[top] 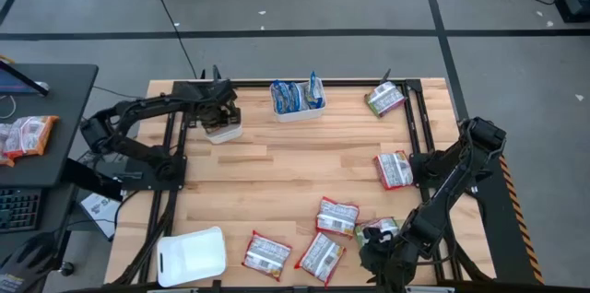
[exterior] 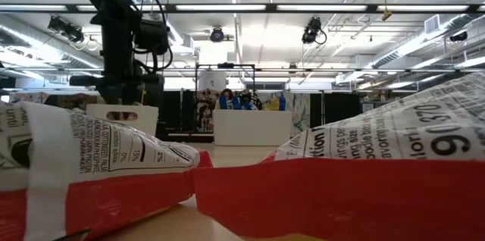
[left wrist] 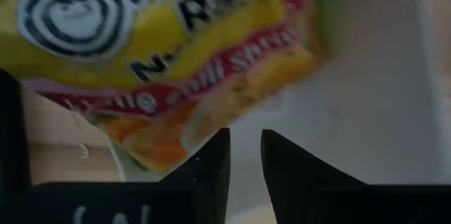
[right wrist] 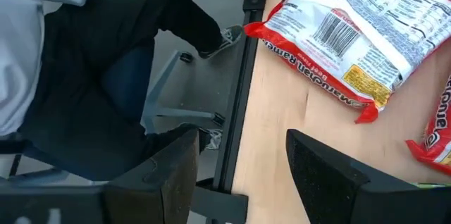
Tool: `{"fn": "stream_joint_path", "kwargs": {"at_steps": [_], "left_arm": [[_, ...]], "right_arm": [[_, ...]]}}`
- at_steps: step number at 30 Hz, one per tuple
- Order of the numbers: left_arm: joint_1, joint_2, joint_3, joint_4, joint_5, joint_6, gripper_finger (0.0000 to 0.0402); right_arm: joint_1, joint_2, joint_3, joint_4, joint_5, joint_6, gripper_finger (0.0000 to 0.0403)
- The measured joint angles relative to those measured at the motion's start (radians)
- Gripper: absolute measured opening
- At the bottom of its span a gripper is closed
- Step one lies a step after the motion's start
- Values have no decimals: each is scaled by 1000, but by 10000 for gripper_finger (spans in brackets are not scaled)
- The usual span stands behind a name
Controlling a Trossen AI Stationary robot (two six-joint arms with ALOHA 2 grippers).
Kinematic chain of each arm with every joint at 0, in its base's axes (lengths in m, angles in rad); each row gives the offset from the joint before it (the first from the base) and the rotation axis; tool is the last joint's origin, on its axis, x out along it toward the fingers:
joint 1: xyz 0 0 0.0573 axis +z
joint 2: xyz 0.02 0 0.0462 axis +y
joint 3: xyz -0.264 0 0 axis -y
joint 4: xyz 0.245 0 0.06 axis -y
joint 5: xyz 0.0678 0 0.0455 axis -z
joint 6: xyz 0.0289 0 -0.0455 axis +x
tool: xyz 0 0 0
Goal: Sort Maruchan noodles
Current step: Put the green noodle pack into the middle white bin
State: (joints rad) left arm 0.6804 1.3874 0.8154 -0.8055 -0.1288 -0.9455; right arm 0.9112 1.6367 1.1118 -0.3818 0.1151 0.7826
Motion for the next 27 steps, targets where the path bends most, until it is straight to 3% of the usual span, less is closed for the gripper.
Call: {"fn": "stream_joint_path", "kwargs": {"at_steps": [7,13,20,27], "left_arm": [[30,108,0,46,-51,-28,98],[79,156,1,137,-53,-7,163],[125,156,1,195,-123,61,251],[150,157,1,193,-137,100,270]], "right_arm": [[-1,0,0,0,50,-5,215],[-3,0,0,-1,59,-26,208],[-5,0,0,-48,105,-62,203],[-59,0,0,-74,102,-167,203]]}}
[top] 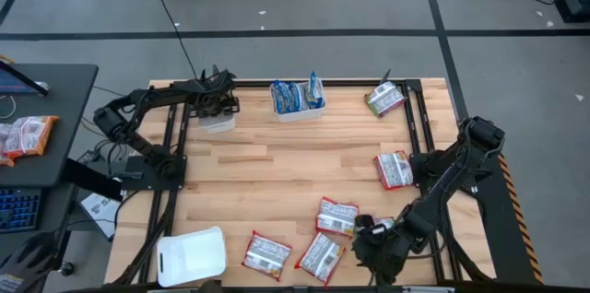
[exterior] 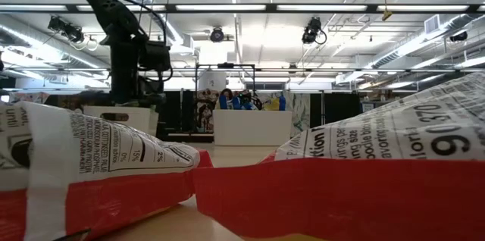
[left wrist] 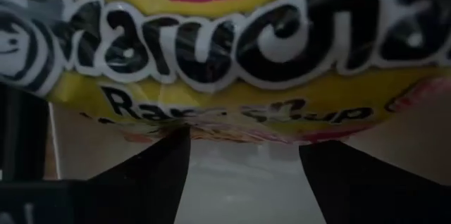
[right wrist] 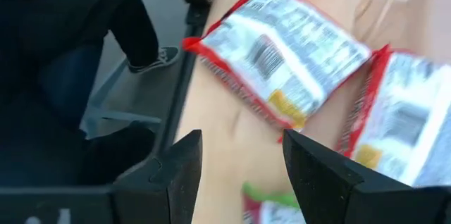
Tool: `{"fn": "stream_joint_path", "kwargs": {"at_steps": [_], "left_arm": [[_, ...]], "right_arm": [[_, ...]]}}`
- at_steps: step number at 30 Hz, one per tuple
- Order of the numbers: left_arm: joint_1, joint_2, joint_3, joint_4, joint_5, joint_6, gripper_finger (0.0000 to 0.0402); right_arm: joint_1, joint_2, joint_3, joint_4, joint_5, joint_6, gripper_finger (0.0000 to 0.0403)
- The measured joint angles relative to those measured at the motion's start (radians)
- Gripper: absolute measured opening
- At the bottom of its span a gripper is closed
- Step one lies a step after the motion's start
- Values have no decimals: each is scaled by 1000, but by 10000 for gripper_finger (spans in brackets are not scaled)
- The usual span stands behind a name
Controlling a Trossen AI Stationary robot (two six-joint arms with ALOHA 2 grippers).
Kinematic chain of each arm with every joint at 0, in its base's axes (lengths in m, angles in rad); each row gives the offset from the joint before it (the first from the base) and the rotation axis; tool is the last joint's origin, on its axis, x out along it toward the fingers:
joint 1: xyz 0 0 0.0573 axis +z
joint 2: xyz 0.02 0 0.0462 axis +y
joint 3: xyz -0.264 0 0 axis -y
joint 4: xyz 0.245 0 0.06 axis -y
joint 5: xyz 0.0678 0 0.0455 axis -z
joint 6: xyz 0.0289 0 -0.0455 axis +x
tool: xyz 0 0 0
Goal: Sort Maruchan noodles
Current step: Put the green noodle pack into the middle white bin, then adjust the middle white bin
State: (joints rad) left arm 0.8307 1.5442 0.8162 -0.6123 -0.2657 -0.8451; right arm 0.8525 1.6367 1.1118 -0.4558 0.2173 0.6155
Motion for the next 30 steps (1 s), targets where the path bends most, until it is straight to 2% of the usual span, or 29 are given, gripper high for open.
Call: {"fn": "stream_joint_path", "kwargs": {"at_steps": [6,10,14,17,20,24,30], "left_arm": [[22,19,0,-22,77,-5,272],[15,17,0,-75,35,27,280],[-8,9,5,-208,-19,63,282],[-35,7,4,-303,-54,60,282],[-70,-1,3,-330,-67,60,282],[-114,-27,-2,-388,-45,56,282],[-224,-98,-2,-608,-26,-1,282]], "right_arm": [[-73,0,0,7,6,-61,203],[-95,0,0,9,19,-111,203],[-95,0,0,9,33,-193,203],[-115,0,0,15,51,-255,203],[-146,0,0,26,46,-303,203],[-188,0,0,30,9,-340,203],[-223,0,0,36,-39,-376,203]]}}
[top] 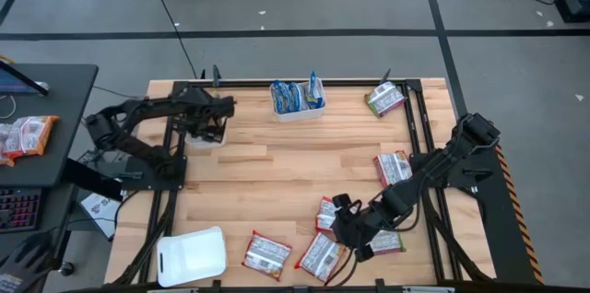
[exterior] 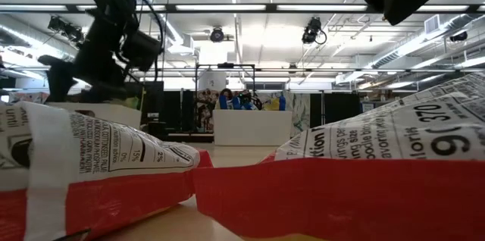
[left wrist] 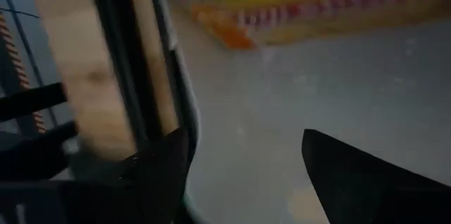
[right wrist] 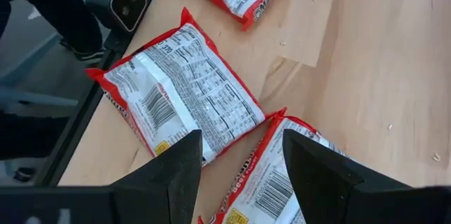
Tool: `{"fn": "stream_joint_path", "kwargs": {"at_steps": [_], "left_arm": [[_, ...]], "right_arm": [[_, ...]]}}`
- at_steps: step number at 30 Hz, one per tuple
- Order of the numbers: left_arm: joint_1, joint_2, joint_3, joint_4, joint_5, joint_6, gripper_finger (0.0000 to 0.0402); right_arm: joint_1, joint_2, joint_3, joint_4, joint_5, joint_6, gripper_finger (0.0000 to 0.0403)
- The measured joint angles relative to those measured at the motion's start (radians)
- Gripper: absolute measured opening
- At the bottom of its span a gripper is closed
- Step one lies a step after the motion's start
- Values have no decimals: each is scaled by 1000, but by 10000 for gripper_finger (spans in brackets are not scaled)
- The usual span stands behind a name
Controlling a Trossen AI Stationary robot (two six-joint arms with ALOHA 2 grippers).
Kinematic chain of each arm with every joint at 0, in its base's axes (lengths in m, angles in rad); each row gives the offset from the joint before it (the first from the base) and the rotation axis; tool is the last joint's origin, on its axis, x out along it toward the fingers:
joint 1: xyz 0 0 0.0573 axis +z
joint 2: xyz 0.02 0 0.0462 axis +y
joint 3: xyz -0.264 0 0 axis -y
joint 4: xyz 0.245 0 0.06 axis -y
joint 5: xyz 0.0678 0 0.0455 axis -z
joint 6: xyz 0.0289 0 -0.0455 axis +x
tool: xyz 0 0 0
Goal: Sort Maruchan noodles
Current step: Adjust the middle white bin
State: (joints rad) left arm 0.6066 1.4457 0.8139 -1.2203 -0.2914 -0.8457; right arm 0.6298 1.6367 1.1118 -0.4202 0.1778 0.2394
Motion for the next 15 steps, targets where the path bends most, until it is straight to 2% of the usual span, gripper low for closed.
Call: {"fn": "stream_joint_path", "kwargs": {"at_steps": [6,15], "left_arm": [[-179,-97,0,-21,100,-118,282],[-390,-126,1,7,140,-313,282]], "right_arm": [[-28,0,0,1,-34,-50,203],[-32,0,0,-11,-154,22,203]]}}
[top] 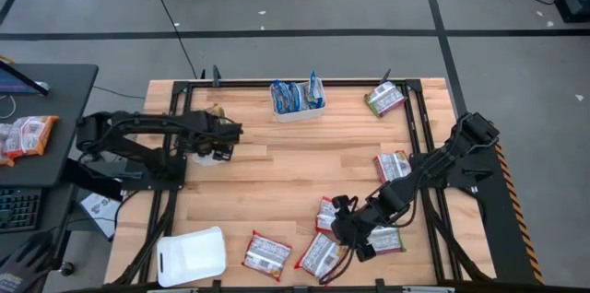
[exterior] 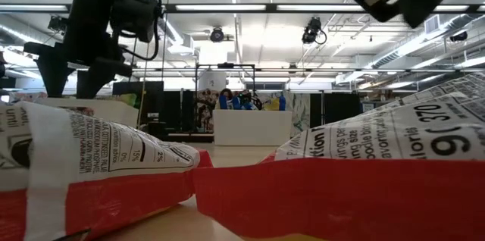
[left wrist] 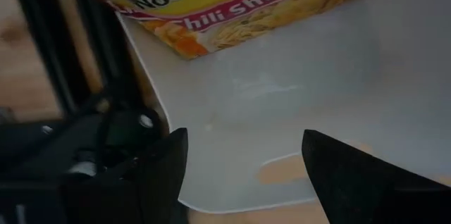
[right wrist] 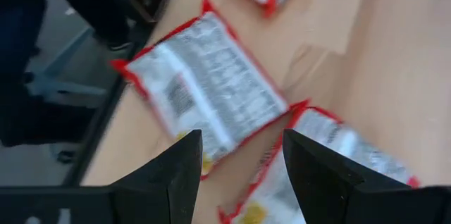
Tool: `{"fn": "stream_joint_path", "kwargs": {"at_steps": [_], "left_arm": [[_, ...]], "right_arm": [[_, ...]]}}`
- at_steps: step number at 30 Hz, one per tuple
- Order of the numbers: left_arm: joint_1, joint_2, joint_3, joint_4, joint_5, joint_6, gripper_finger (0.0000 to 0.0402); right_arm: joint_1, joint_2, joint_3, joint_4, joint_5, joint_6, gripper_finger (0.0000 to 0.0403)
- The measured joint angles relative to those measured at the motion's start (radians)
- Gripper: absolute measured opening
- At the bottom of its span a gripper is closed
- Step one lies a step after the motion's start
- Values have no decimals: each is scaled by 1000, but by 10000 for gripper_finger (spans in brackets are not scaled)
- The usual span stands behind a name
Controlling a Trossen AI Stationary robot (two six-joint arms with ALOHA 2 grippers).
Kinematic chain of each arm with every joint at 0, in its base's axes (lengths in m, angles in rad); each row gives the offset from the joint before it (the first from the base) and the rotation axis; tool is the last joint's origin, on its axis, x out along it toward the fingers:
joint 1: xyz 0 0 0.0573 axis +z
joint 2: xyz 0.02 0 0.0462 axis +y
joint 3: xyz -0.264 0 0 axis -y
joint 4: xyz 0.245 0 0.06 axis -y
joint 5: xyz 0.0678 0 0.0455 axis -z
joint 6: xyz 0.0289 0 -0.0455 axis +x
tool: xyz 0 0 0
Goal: Sort Maruchan noodles
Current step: Adjust the middle white bin, then put the green noodle pack into the middle white bin
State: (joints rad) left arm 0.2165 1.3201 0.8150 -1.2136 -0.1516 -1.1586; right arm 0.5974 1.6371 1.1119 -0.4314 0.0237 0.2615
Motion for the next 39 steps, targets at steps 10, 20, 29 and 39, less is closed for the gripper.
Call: {"fn": "stream_joint_path", "kwargs": {"at_steps": [10,20,29,39], "left_arm": [[-251,-7,0,-53,132,-180,282],[-522,-100,76,-125,-57,-426,282],[-813,-112,74,216,-836,-365,282],[-1045,-88,50,573,-1017,158,281]], "right_arm": [[46,-22,0,-142,22,86,203],[-129,-202,0,-841,540,376,203],[-646,-264,-119,-736,688,105,194],[-1126,-296,-421,-275,629,-30,187]]}}
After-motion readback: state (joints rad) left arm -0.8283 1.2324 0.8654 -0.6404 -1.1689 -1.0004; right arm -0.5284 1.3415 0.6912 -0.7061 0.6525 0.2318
